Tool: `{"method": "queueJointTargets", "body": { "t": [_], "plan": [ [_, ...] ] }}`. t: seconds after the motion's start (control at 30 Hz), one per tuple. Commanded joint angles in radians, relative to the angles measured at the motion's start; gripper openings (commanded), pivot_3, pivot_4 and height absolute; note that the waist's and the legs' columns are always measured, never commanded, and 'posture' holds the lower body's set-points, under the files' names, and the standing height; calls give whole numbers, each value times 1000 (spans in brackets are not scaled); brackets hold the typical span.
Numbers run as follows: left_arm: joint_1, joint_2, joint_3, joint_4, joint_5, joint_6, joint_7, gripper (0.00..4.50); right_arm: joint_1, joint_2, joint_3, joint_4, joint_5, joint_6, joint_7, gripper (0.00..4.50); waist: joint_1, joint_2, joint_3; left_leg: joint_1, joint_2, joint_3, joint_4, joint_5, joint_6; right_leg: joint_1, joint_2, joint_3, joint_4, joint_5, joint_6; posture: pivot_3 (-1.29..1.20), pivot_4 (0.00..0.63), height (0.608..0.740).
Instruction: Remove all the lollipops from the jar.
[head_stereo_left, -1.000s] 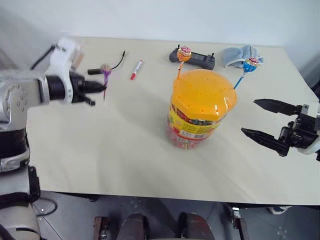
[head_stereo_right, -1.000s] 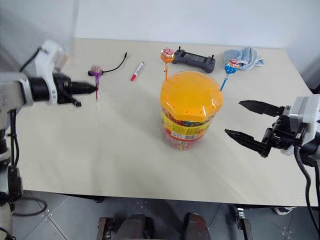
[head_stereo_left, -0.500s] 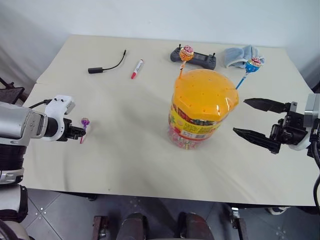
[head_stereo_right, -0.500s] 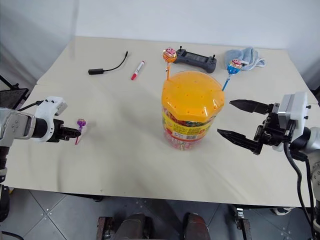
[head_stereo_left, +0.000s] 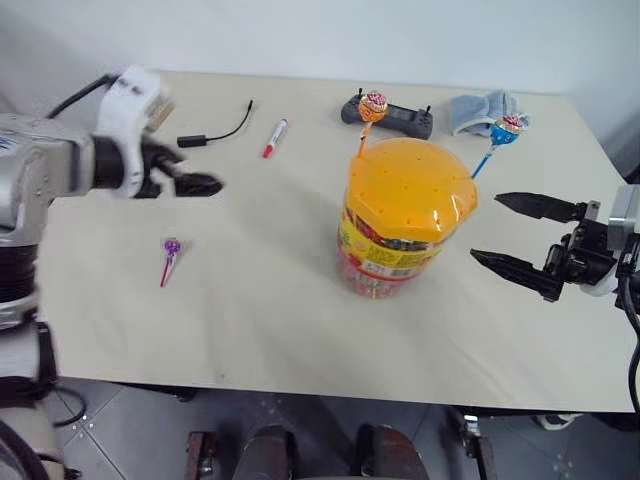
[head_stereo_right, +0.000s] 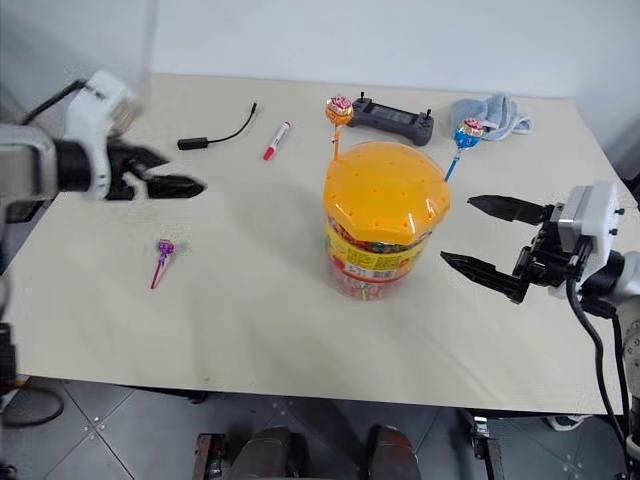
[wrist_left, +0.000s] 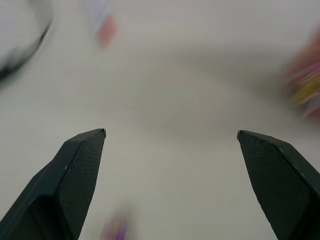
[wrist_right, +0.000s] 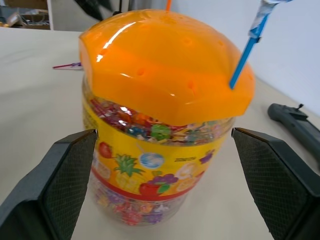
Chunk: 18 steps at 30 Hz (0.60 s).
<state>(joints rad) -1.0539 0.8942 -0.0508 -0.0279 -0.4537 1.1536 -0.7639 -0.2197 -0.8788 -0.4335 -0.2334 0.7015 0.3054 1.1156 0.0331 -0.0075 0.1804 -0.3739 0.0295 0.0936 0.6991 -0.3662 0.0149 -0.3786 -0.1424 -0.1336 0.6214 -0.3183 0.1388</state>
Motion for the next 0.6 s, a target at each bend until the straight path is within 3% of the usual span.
{"method": "queueJointTargets", "body": {
  "t": [0.03,0.23,0.4,0.57,0.6],
  "plan": [
    [26,-108,101,19,-53,-354,-146,4478,-2,-13,-59,-37,13,-14,-20,4500,-4,0,0,0,0,0,0,0,0,0,0,0,0,0,0,0,150,740],
    [-14,-265,105,175,-110,-581,-364,4478,27,-11,-106,-77,19,-8,-57,4500,-8,0,0,0,0,1,0,0,0,-1,0,-1,0,0,0,0,150,740],
    [-108,-401,89,391,-61,-747,-395,4478,86,-2,-159,-127,26,-1,-86,4500,3,0,0,-1,-1,1,1,-1,1,-1,0,-1,0,0,0,0,150,740],
    [-189,-482,82,546,-43,-799,-437,4478,140,6,-198,-169,36,4,-115,4500,5,0,0,-1,-1,1,1,-1,2,-1,0,-1,0,0,1,0,150,740],
    [-197,-493,79,566,-39,-811,-450,4300,149,7,-202,-175,38,4,-120,4500,4,0,0,-1,-1,2,1,-1,2,-1,0,-1,0,0,1,0,150,740]
  ]
}}
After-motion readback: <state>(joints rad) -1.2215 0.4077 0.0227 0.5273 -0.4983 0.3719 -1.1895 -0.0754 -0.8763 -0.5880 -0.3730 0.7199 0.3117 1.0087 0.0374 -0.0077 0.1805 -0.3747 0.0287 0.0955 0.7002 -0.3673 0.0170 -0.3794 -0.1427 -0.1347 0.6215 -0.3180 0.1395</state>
